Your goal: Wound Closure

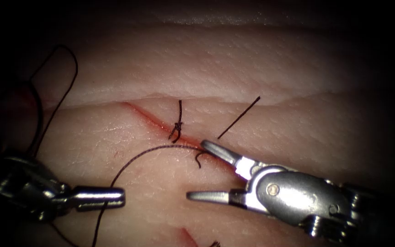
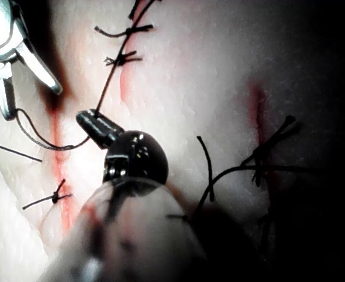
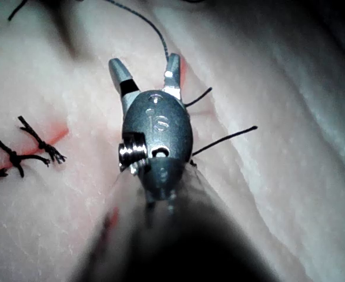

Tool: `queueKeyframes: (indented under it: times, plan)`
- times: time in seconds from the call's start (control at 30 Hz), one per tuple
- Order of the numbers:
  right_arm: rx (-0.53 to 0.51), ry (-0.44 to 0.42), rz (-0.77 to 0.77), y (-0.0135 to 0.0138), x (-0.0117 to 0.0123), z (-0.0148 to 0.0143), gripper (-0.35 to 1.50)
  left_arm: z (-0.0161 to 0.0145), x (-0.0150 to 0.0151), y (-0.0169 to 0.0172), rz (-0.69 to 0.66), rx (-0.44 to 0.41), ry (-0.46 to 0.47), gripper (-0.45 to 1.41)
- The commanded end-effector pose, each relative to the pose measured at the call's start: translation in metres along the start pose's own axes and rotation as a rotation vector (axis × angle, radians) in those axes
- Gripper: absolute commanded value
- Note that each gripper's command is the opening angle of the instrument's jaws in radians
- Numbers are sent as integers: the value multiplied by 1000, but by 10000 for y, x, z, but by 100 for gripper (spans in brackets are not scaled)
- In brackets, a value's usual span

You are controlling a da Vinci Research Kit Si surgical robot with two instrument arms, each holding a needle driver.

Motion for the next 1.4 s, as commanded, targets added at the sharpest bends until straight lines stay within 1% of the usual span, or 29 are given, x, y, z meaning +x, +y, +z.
queueKeyframes:
  times: [0.03, 0.07, 0.1, 0.2, 0.23, 0.27, 0.3, 0.37, 0.4, 0.43, 0.47, 0.5, 0.53, 0.57, 0.6, 0.63, 0.67, 0.7, 0.8, 0.83, 0.87, 0.9, 0.97, 1.0, 1.1, 1.13, 1.23, 1.27, 1.4]
  plan:
    - [9, 4, 3, 10, 7, 5, 148, 7, -1, 1, 6, 0, 0, -45]
    - [12, 4, 2, 18, 13, 2, 148, 3, 2, 1, 14, -1, -5, -45]
    - [12, 4, 2, 18, 13, 2, 148, 3, 2, 1, 14, -1, -5, -45]
    - [15, 7, 1, 31, 22, -1, 148, 1, 6, 2, 29, -1, -13, -45]
    - [12, 12, 1, 36, 24, -1, 148, 1, 7, 3, 35, -2, -15, -45]
    - [0, 31, 4, 49, 30, -1, 148, 0, 9, 4, 40, -2, -19, -45]
    - [0, 31, 4, 49, 30, -1, 148, 0, 9, 4, 40, -2, -19, -45]
    - [-18, 51, 8, 64, 35, 1, 146, -1, 11, 5, 46, -2, -22, -45]
    - [-38, 66, -12, 74, 37, 5, 116, -1, 13, 6, 51, 1, -25, -45]
    - [-43, 67, -16, 79, 36, 8, 81, -1, 14, 6, 51, -2, -26, -45]
    - [-9, 42, -47, 91, 32, 21, -35, -1, 16, 6, 61, -2, -30, -45]
    - [4, 33, -49, 96, 29, 27, -35, -1, 16, 6, 61, -2, -31, -45]
    - [23, 31, -57, 106, 19, 45, -35, -1, 17, 7, 66, -5, -33, -45]
    - [37, 29, -63, 109, 13, 53, -35, -1, 17, 6, 66, -8, -34, -45]
    - [37, 29, -63, 109, 13, 53, -35, -1, 17, 6, 66, -8, -34, -45]
    - [69, 20, -84, 113, -2, 72, -35, -1, 16, 6, 72, -14, -36, -45]
    - [81, 20, -95, 114, -9, 80, -35, -1, 15, 6, 72, -17, -36, -45]
    - [111, 19, -106, 112, -26, 98, -35, -2, 13, 5, 71, -23, -40, -45]
    - [151, 17, -97, 103, -49, 119, -35, -4, 9, 3, 69, -24, -40, -45]
    - [171, 20, -87, 93, -62, 128, -35, -5, 5, 0, 66, -23, -50, -45]
    - [171, 20, -87, 93, -62, 128, -35, -5, 5, 0, 66, -23, -50, -45]
    - [184, 25, -86, 85, -69, 131, -35, -7, 1, -3, 62, -24, -54, -45]
    - [190, 27, -80, 81, -72, 132, -35, -7, -1, -5, 59, -23, -59, -45]
    - [206, 33, -80, 72, -75, 131, -35, -8, -7, -11, 52, -23, -68, -45]
    - [223, 39, -77, 61, -77, 128, -35, -5, -18, -17, 43, -12, -86, -45]
    - [233, 50, -75, 53, -76, 126, -35, 0, -27, -18, 42, -9, -98, -45]
    - [240, 67, -71, 48, -75, 125, -35, 6, -33, -18, 44, -6, -106, -45]
    - [247, 95, -60, 44, -73, 124, -35, 14, -41, -15, 43, 0, -100, -45]
    - [246, 153, -39, 40, -72, 119, -35, 32, -59, -3, 36, -33, -103, -45]
